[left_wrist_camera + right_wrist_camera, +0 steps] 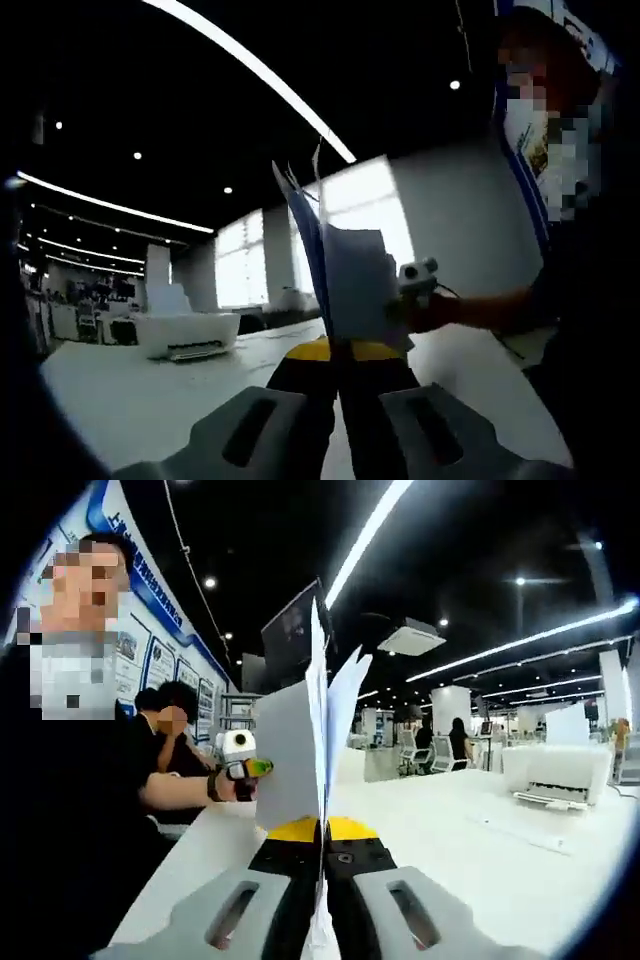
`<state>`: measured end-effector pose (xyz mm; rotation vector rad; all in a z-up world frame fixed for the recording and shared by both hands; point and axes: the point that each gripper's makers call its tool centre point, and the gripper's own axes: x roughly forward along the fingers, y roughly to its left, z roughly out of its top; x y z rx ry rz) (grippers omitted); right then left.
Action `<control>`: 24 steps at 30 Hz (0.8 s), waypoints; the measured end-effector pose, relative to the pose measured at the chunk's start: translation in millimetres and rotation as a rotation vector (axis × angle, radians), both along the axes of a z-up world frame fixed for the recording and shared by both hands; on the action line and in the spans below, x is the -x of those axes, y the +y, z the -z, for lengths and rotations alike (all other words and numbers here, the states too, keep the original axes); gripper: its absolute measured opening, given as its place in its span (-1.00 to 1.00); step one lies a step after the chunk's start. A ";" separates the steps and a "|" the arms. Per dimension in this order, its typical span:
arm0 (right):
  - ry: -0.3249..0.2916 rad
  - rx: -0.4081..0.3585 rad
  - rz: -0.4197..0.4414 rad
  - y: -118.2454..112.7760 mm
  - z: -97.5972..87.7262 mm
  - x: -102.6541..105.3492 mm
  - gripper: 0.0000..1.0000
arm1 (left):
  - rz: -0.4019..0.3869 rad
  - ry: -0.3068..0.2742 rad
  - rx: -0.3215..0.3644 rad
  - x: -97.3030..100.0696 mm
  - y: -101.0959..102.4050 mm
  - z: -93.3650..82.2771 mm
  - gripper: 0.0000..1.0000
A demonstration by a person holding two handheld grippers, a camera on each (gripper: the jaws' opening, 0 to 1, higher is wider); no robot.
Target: Organize the stack of printing papers by aligning and flattening the scattered papers on the table
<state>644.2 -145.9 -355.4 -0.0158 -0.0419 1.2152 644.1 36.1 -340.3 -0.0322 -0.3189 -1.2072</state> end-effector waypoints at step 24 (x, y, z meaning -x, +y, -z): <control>0.012 0.021 0.023 -9.9 13.7 -8.7 -0.55 | 0.024 -0.021 -0.005 3.9 -6.7 -6.8 -0.58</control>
